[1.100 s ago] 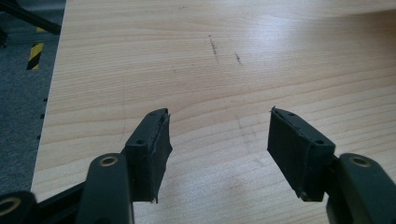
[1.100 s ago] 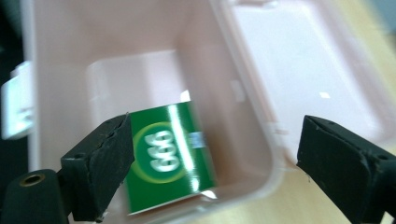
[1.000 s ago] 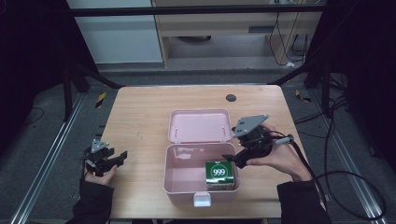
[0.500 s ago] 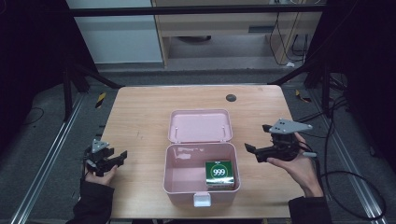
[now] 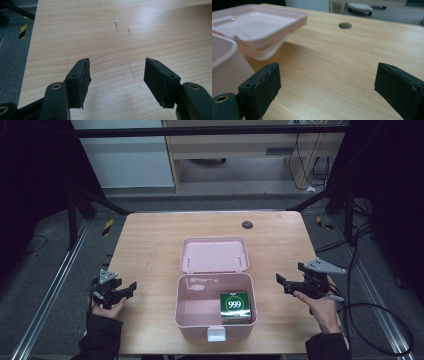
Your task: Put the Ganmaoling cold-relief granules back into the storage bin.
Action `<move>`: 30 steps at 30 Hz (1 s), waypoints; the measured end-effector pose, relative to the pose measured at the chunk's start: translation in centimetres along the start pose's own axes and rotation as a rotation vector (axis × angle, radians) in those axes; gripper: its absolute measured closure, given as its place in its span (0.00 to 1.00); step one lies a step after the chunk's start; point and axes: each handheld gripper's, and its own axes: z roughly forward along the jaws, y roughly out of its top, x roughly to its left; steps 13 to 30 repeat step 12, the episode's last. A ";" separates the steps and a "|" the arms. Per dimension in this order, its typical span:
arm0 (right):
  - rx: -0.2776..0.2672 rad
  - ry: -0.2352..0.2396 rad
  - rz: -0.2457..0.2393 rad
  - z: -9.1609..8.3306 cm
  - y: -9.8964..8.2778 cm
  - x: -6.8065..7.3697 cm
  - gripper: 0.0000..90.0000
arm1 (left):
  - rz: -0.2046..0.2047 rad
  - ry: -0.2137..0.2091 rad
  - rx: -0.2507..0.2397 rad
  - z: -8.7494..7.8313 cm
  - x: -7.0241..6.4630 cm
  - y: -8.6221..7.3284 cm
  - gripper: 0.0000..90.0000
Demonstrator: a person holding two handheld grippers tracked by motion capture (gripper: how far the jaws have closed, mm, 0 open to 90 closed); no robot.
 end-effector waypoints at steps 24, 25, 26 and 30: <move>0.061 -0.181 0.040 1.5 -3.7 -1.6 0.02 | 0.013 0.015 0.002 0.4 0.0 -0.1 0.38; 0.061 -0.181 0.040 1.5 -3.7 -1.6 0.02 | 0.013 0.015 0.002 0.4 0.0 -0.1 0.38; 0.061 -0.181 0.040 1.5 -3.7 -1.6 0.02 | 0.013 0.015 0.002 0.4 0.0 -0.1 0.38; 0.061 -0.181 0.040 1.5 -3.7 -1.6 0.02 | 0.013 0.015 0.002 0.4 0.0 -0.1 0.38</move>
